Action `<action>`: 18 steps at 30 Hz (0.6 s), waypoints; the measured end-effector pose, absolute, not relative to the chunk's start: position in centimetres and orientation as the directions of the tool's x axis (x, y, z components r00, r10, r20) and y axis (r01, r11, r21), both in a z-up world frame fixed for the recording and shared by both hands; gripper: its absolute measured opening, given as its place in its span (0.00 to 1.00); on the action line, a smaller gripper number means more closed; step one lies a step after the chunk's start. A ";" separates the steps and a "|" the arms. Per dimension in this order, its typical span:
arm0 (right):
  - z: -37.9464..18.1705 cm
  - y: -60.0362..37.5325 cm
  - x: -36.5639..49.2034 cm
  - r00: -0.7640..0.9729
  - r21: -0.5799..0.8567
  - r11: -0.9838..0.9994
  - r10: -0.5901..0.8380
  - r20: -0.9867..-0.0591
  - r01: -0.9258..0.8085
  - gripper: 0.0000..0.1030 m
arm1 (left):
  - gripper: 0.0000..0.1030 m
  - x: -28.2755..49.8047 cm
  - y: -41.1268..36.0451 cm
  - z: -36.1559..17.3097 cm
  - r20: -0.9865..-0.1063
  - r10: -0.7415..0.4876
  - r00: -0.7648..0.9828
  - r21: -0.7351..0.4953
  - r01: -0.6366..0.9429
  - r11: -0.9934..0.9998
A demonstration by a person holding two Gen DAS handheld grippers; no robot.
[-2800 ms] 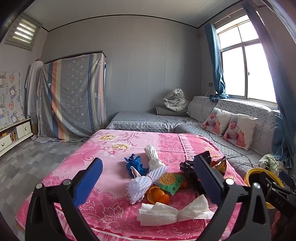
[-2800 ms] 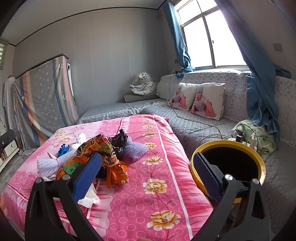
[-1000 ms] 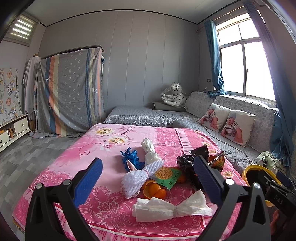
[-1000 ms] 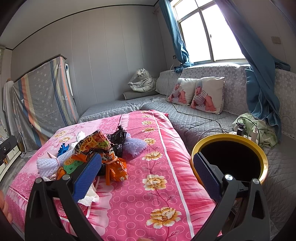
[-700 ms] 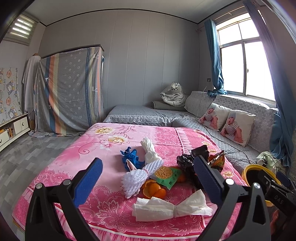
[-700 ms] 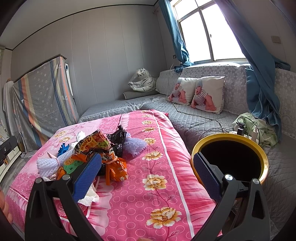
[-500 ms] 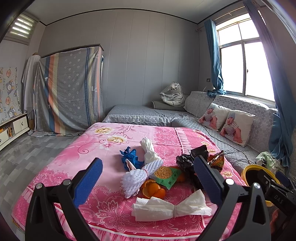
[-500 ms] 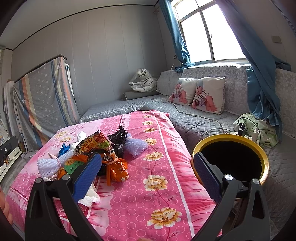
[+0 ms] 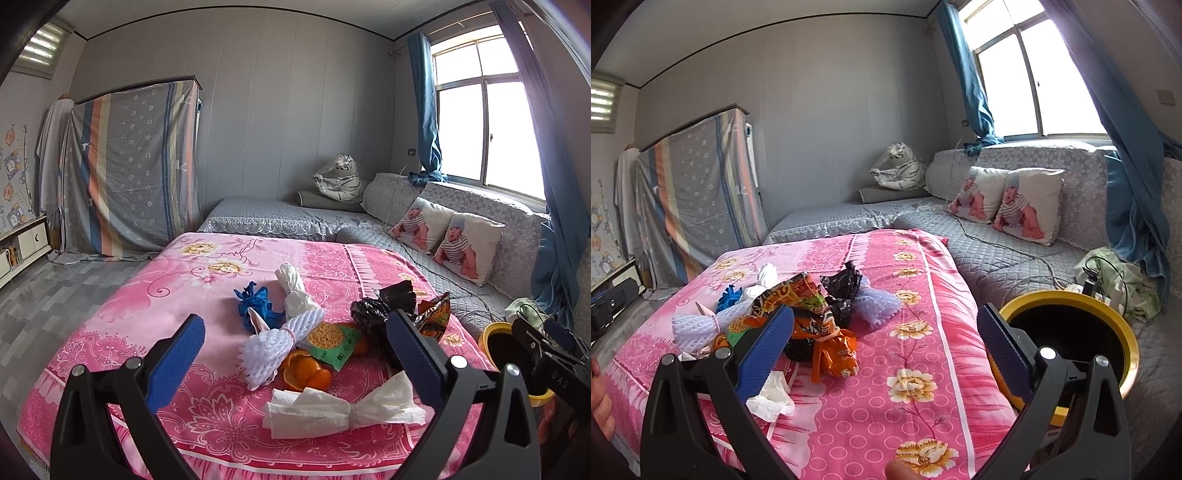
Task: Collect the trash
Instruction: 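Grasp the orange snack wrapper with the right tool while the left tool grasps the white knitted puff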
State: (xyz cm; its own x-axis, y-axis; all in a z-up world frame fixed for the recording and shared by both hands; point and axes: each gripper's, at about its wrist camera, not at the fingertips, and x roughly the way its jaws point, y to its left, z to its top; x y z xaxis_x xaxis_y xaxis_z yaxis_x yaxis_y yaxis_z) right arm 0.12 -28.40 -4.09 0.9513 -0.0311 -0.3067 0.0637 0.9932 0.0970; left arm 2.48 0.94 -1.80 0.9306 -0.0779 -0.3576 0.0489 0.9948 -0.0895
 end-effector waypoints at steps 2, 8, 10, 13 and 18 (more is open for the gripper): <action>-4.0 -28.1 1.0 0.952 0.070 0.997 0.009 -0.306 0.013 0.92 | 0.93 3.2 1.8 -2.2 -0.368 -0.093 0.925 -0.102 0.059 0.993; -4.2 -28.1 5.0 0.906 0.069 0.981 0.194 -0.377 -0.182 0.92 | 0.93 5.4 4.7 -3.4 -0.400 -0.119 0.909 -0.078 0.096 0.992; -4.5 -28.0 6.5 0.879 0.081 0.969 0.244 -0.409 -0.231 0.92 | 0.93 6.6 5.4 -4.0 -0.431 -0.133 0.892 -0.068 0.114 0.991; -5.0 -27.4 8.5 0.839 0.087 0.953 0.297 -0.456 -0.290 0.92 | 0.93 8.2 6.4 -5.1 -0.469 -0.218 0.856 -0.102 0.192 0.976; -5.3 -26.6 10.5 0.815 0.059 0.938 0.327 -0.478 -0.342 0.92 | 0.93 10.4 5.9 -7.0 -0.511 -0.304 0.804 -0.080 0.308 0.948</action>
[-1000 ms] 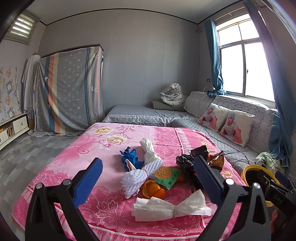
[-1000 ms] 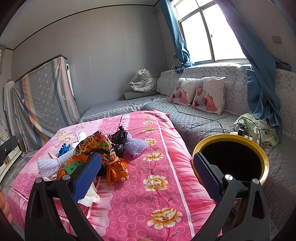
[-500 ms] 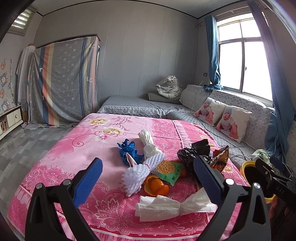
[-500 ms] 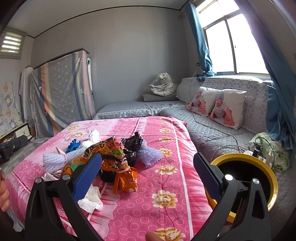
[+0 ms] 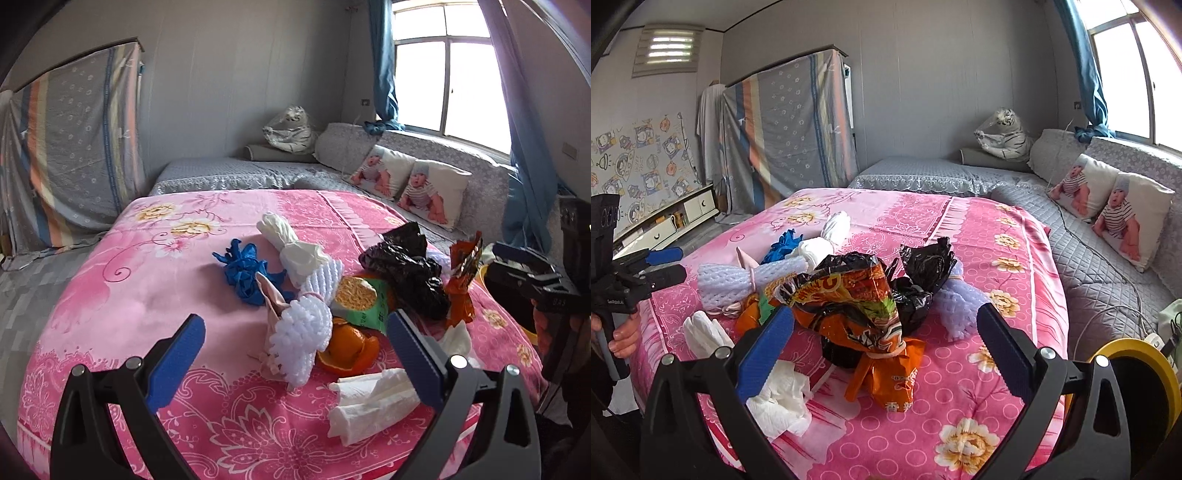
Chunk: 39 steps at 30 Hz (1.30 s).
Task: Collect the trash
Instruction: 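Grasp the orange snack wrapper with the right tool while the left tool grasps the white knitted puff, then carry both held items over to the yellow-rimmed bin with both tools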
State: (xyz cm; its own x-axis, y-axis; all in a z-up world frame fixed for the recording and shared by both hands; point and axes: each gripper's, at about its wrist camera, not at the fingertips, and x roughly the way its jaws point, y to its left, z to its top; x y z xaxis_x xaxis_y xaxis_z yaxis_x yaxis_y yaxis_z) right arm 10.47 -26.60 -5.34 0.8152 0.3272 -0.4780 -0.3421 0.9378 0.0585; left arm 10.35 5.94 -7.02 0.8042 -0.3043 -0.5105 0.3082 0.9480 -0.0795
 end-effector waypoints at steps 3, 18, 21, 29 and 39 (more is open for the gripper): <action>-5.4 -26.5 11.5 0.805 0.057 0.932 0.339 -0.486 -0.358 0.92 | 0.93 11.7 6.2 -7.9 -0.531 -0.344 0.774 -0.117 0.336 0.935; -6.0 -26.4 15.2 0.690 0.210 0.863 0.496 -0.528 -0.459 0.92 | 0.87 16.2 6.3 -10.8 -0.590 -0.513 0.624 -0.281 0.437 0.854; -6.5 -26.4 16.2 0.665 0.237 0.855 0.510 -0.545 -0.461 0.91 | 0.78 17.0 6.5 -11.5 -0.602 -0.538 0.591 -0.324 0.435 0.840; -7.6 -25.9 17.3 0.650 0.244 0.859 0.503 -0.570 -0.450 0.65 | 0.54 17.0 6.9 -11.5 -0.568 -0.580 0.584 -0.368 0.450 0.813; -8.7 -25.9 18.0 0.621 0.267 0.866 0.491 -0.611 -0.422 0.28 | 0.23 17.8 7.4 -12.3 -0.597 -0.538 0.595 -0.373 0.388 0.843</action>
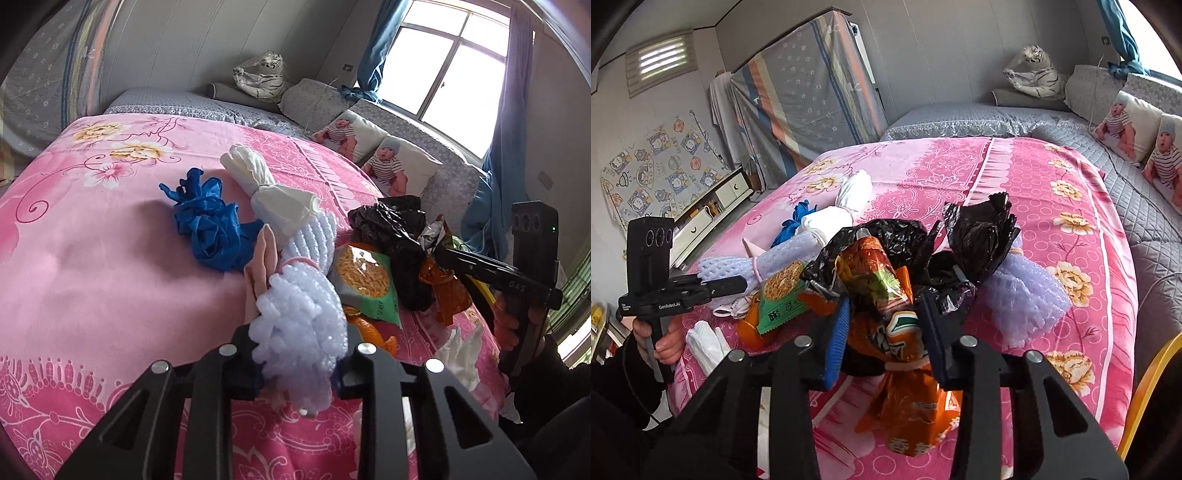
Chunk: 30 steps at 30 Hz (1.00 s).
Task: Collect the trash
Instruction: 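Carry both held items over to the yellow-rimmed bin with both tools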
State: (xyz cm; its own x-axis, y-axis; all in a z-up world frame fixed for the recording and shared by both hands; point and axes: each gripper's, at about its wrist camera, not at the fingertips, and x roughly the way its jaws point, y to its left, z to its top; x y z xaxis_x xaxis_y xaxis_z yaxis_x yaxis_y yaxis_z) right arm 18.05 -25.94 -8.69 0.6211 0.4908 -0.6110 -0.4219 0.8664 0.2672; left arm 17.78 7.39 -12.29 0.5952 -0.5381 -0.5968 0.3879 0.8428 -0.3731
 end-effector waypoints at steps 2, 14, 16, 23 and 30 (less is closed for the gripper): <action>-8.8 -26.1 18.1 0.619 0.278 0.869 0.488 -0.615 -0.409 0.19 | 0.21 17.5 7.4 -12.1 -0.596 -0.526 0.607 -0.360 0.384 0.851; -4.9 -26.9 14.8 0.679 0.283 0.860 0.510 -0.528 -0.425 0.18 | 0.20 14.0 10.4 -8.8 -0.522 -0.499 0.692 -0.358 0.353 0.865; -3.9 -27.5 14.1 0.700 0.288 0.862 0.508 -0.503 -0.418 0.18 | 0.20 13.2 11.2 -7.7 -0.493 -0.482 0.724 -0.356 0.337 0.871; -2.0 -29.5 12.4 0.754 0.308 0.875 0.480 -0.448 -0.374 0.18 | 0.20 10.6 12.3 -3.7 -0.392 -0.416 0.821 -0.323 0.300 0.897; -1.3 -31.9 10.8 0.803 0.337 0.886 0.441 -0.401 -0.319 0.18 | 0.20 9.8 9.6 -1.1 -0.346 -0.422 0.838 -0.276 0.339 0.900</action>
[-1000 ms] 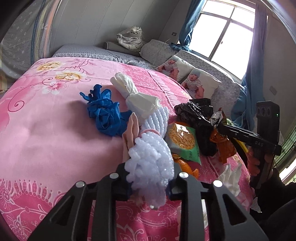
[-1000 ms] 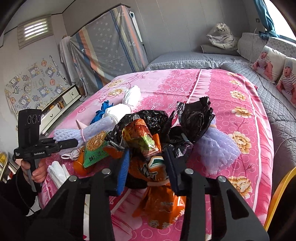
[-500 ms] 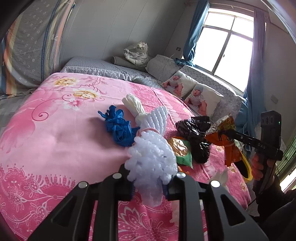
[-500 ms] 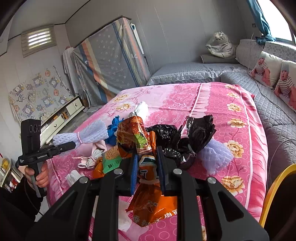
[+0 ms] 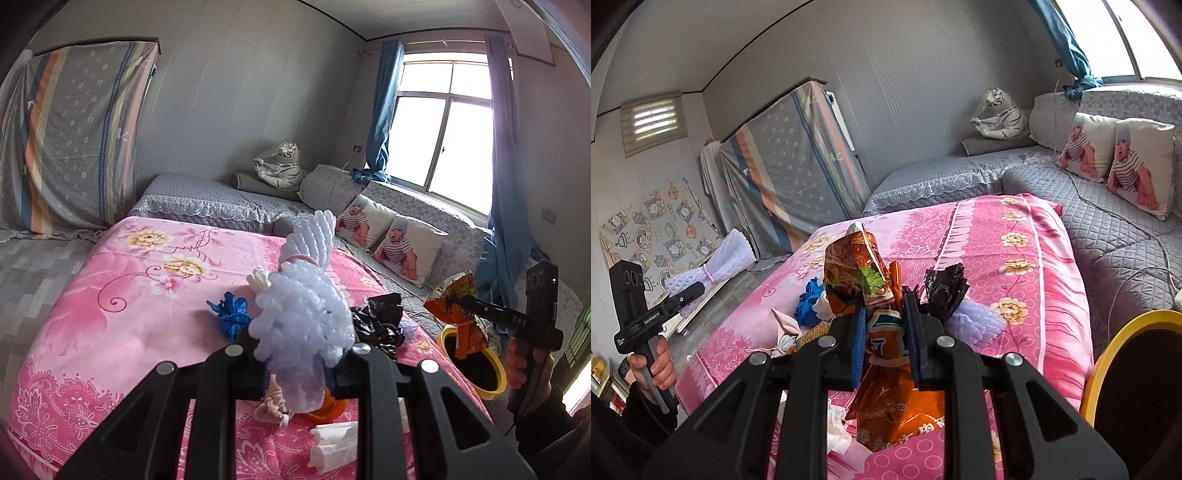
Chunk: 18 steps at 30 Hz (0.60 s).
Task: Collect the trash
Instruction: 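Carry both held items over to the yellow-rimmed bin with both tools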
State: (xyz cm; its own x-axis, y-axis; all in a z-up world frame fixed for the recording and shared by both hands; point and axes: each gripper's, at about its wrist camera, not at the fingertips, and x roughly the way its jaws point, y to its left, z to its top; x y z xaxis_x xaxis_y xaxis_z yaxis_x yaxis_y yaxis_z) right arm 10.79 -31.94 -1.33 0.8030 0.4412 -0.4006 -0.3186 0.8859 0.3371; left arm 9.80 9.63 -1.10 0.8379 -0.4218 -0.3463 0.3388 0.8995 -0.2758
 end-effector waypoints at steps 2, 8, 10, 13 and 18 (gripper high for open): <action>-1.1 -32.6 10.3 0.816 0.344 0.889 0.429 -0.387 -0.303 0.18 | 0.20 9.8 8.4 -0.4 -0.337 -0.437 0.834 -0.265 0.361 0.894; -1.1 -35.4 8.7 0.852 0.365 0.897 0.382 -0.359 -0.248 0.18 | 0.20 10.3 3.8 1.0 -0.315 -0.484 0.816 -0.229 0.430 0.873; -1.0 -36.5 8.2 0.866 0.373 0.901 0.359 -0.349 -0.223 0.18 | 0.20 10.8 2.1 1.5 -0.311 -0.509 0.803 -0.229 0.456 0.860; -0.9 -38.7 7.2 0.890 0.386 0.906 0.311 -0.334 -0.172 0.18 | 0.20 11.5 -0.9 2.3 -0.310 -0.537 0.785 -0.216 0.492 0.844; -0.7 -42.5 5.2 0.932 0.395 0.917 0.190 -0.309 -0.056 0.18 | 0.20 12.6 -6.8 3.2 -0.316 -0.585 0.747 -0.192 0.554 0.810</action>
State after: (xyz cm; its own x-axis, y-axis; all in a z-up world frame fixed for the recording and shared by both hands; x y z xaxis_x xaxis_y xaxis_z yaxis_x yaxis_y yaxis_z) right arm 5.24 -42.53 -0.74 0.9319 0.1897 -0.3091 -0.0555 0.9169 0.3952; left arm 12.63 -6.77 3.18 0.7467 -0.5851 -0.3163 0.5538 0.8103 -0.1916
